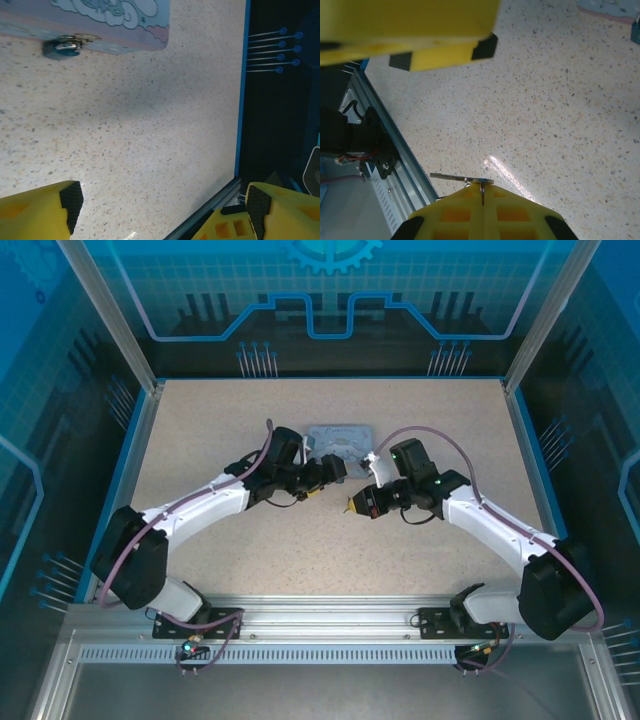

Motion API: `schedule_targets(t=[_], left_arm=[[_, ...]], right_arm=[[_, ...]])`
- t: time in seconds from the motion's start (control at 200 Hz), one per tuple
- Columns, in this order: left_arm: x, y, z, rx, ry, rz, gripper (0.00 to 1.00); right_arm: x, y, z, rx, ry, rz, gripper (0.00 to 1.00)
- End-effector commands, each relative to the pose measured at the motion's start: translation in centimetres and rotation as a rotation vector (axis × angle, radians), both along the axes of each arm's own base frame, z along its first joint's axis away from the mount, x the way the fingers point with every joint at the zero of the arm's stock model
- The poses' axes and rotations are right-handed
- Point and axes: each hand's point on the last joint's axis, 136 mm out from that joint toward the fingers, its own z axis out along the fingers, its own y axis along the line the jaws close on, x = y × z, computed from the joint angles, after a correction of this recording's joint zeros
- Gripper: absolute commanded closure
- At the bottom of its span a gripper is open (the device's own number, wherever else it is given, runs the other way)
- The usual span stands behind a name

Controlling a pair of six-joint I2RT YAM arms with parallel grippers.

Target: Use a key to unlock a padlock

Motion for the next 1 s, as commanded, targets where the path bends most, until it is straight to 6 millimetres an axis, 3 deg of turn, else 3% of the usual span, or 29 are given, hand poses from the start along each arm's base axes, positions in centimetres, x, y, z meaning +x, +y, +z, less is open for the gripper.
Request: schedule_targets(t=[0.0, 0.26, 0.535, 0.995], left_arm=[[-0.2, -0.7, -0.1, -0.070, 0.034, -0.018, 0.17], [-0.8, -0.4, -0.7, -0.064, -0.007, -0.042, 0.29], [-1.0, -0.7, -0.7, -0.062, -0.098, -0.108, 0.43], [-0.9, -2.8, -0.6, -0.113, -0.112, -0.136, 0.48]], right_arm=[[0.7, 0.2, 1.7, 0.047, -0.022, 0.000, 1.00], [2.0, -1.0, -0.2, 0.030, 0.090, -0.092, 1.00], [2.0, 0.3, 0.0, 0.148, 0.232, -0.050, 1.00], [2.2, 0.7, -1.1, 0.153, 0.300, -0.044, 1.00]])
